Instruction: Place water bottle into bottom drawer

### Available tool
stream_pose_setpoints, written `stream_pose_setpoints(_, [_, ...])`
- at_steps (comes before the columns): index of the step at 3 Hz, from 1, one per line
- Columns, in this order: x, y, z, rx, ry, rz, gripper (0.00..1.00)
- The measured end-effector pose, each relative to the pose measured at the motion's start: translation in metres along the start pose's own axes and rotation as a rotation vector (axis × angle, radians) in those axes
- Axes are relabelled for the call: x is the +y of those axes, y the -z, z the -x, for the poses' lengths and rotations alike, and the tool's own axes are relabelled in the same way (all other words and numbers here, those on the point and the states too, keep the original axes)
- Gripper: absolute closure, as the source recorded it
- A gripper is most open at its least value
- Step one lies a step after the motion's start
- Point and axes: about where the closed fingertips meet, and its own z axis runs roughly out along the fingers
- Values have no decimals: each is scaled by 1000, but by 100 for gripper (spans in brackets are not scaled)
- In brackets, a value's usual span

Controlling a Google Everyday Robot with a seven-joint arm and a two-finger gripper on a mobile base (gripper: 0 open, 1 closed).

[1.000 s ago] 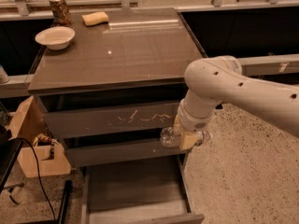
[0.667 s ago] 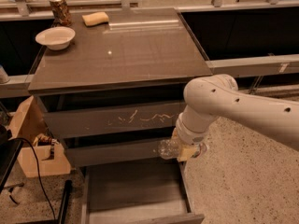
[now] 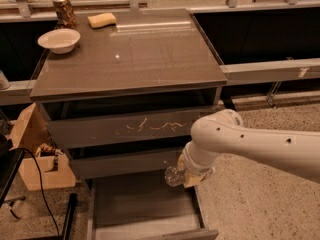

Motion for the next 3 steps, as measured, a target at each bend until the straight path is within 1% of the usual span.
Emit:
stream_pose_setpoints(1, [2,-43,-7,33,15,19,100])
stream_pose_setpoints(2, [2,-43,-7,33,15,19,100])
stream_pose_setpoints(3, [-1,-64,-7,-15,31,9,100])
